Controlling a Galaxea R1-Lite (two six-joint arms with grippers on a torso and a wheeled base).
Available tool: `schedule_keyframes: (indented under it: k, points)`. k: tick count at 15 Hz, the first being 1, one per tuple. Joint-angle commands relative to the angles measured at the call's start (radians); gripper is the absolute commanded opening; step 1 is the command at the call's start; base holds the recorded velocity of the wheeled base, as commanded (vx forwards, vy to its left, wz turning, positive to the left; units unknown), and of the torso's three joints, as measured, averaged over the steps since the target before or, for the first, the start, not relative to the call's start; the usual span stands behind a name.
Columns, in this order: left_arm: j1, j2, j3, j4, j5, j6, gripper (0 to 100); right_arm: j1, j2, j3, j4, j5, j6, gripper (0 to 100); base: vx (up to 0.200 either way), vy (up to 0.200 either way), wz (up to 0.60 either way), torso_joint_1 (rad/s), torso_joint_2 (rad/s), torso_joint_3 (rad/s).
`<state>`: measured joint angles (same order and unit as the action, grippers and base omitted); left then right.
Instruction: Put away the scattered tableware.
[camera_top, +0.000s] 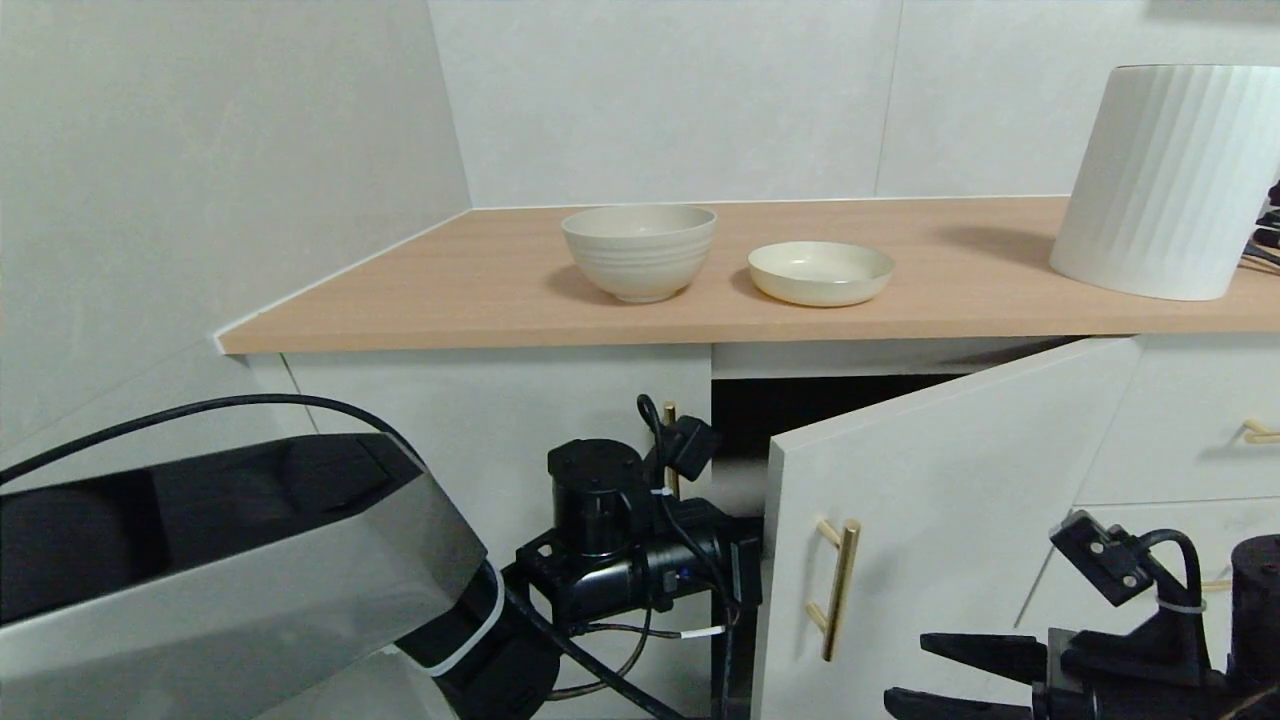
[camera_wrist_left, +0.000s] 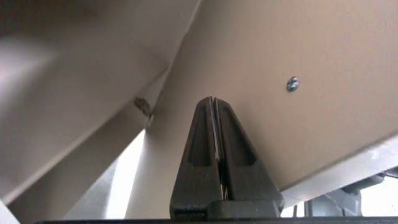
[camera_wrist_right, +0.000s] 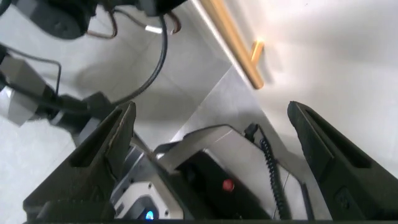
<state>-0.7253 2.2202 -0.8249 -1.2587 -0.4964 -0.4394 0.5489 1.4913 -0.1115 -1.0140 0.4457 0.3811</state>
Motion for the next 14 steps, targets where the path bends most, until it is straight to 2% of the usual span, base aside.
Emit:
schedule_keyframes:
  k: [1, 4, 8, 12, 14]
  points:
    - [-0.013, -0.028, 0.0, 0.022, -0.001, 0.001, 0, 0.003, -0.036, 0.027, 0.0, 0.002, 0.001, 100, 0.0, 0.0, 0.0, 0.0, 0.0, 0.0]
    - [-0.037, -0.033, -0.025, 0.071, -0.001, 0.001, 0, 0.049, -0.039, 0.035, 0.002, 0.002, 0.001, 100, 0.0, 0.0, 0.0, 0.0, 0.0, 0.0]
    - [-0.046, -0.034, -0.026, 0.071, 0.001, -0.001, 0, 0.062, -0.039, 0.042, 0.0, 0.002, 0.001, 100, -0.2, 0.0, 0.0, -0.001, 0.0, 0.005]
    - [-0.045, 0.003, -0.074, 0.076, 0.004, -0.001, 0, 0.063, -0.042, 0.042, 0.0, 0.002, 0.001, 100, 0.0, 0.0, 0.0, 0.0, 0.0, 0.0]
    - [-0.046, 0.004, -0.12, 0.137, 0.004, -0.001, 0, 0.063, -0.042, 0.046, -0.001, 0.002, -0.001, 100, 0.0, 0.0, 0.0, 0.0, 0.0, 0.0]
